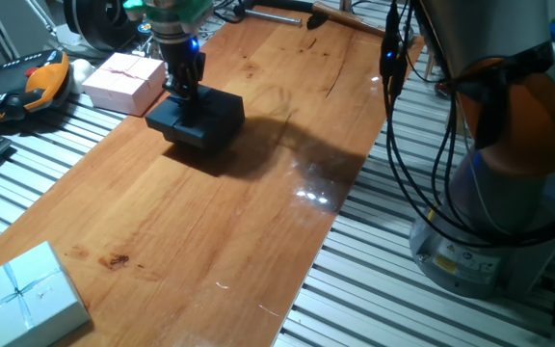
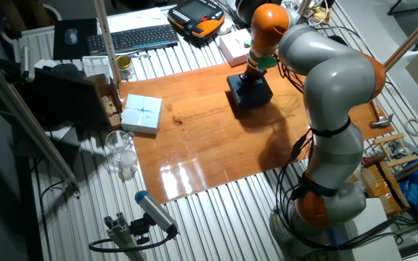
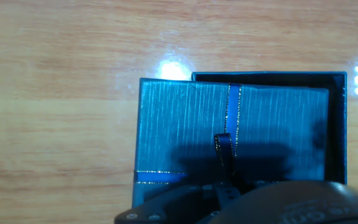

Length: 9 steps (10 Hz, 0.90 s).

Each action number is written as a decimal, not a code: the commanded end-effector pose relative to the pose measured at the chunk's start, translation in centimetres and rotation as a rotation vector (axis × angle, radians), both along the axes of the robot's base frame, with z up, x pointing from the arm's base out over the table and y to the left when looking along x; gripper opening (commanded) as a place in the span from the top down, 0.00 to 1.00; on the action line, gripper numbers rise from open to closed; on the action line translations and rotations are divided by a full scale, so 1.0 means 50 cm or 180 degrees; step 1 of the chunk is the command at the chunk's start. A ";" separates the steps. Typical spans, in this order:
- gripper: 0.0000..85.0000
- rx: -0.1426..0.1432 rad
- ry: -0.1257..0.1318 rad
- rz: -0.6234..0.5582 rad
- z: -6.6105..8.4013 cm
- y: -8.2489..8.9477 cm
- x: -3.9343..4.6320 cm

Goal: Cover the box

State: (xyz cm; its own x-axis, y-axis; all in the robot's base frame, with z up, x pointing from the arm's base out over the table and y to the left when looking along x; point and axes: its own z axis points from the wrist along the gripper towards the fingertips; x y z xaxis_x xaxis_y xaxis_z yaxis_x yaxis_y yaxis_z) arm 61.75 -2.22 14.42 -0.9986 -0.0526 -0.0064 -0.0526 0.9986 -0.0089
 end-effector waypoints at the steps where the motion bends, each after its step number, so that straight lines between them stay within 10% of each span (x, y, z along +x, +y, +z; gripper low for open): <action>1: 1.00 -0.0022 -0.0004 0.0020 0.000 -0.001 0.000; 9: 1.00 -0.0117 -0.0113 0.0140 0.000 -0.013 0.008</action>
State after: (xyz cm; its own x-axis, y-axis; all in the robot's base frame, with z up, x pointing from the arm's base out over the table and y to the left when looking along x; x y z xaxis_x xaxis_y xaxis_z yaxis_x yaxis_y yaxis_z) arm 62.20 -3.08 14.43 -0.9942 -0.1001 -0.0386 -0.0981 0.9939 -0.0502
